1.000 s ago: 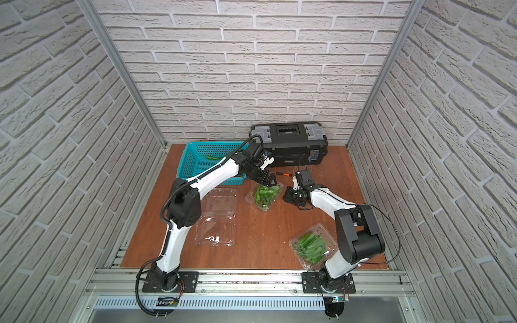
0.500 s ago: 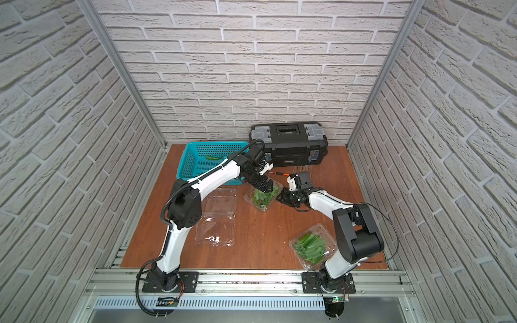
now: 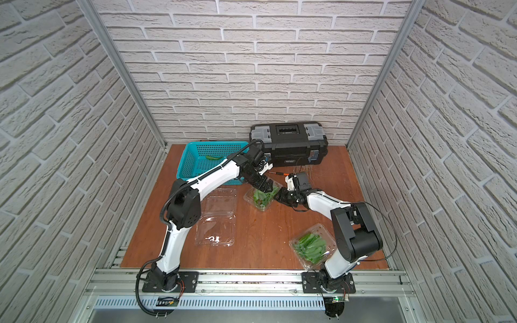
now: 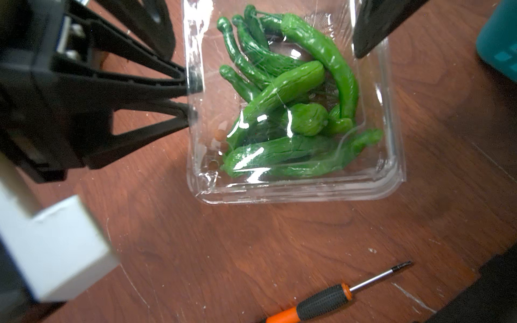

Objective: Take small green peppers out of containers
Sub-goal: Open the packing box at the center of the board.

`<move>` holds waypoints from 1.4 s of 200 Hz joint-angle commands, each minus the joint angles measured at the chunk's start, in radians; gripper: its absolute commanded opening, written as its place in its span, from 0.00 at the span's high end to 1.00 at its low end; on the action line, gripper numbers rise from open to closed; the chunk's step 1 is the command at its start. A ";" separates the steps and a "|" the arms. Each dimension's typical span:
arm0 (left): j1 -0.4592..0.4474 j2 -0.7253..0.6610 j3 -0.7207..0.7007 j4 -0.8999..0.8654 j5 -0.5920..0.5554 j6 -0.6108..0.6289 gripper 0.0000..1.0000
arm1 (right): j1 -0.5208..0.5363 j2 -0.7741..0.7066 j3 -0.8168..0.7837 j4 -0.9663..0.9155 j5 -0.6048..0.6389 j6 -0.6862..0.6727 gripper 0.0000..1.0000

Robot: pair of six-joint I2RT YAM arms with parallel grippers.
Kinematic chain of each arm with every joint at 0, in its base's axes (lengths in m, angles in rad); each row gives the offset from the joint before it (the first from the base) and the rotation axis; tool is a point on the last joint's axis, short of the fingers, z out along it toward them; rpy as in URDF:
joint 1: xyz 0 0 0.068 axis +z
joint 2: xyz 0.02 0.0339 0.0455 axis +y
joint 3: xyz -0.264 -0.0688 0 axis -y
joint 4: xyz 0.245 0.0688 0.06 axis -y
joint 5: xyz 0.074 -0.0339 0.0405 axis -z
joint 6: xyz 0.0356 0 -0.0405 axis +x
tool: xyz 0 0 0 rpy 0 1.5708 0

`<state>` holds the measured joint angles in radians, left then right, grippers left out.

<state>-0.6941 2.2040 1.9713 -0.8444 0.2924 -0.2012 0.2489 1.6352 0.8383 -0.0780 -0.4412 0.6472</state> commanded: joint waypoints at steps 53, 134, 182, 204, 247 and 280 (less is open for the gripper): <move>-0.021 -0.018 0.015 -0.078 -0.040 0.060 0.02 | 0.044 0.067 -0.012 0.120 0.010 0.107 0.82; -0.128 0.047 0.070 -0.246 -0.312 0.190 0.02 | 0.079 0.038 0.015 0.063 0.053 0.130 0.88; -0.154 0.031 0.043 -0.224 -0.326 0.175 0.02 | 0.084 0.032 0.024 0.055 0.057 0.132 0.88; -0.142 -0.012 0.000 -0.168 -0.254 0.168 0.02 | 0.085 0.029 0.016 0.073 0.041 0.127 0.88; -0.089 -0.064 -0.020 -0.151 -0.194 0.169 0.02 | 0.086 -0.009 0.002 0.073 0.038 0.117 0.77; -0.073 -0.056 0.012 -0.181 -0.195 0.159 0.02 | 0.085 -0.044 -0.004 0.056 0.072 0.108 0.73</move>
<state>-0.7830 2.1788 1.9633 -1.0096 0.0795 -0.0368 0.3267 1.6478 0.8459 -0.0208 -0.3965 0.7700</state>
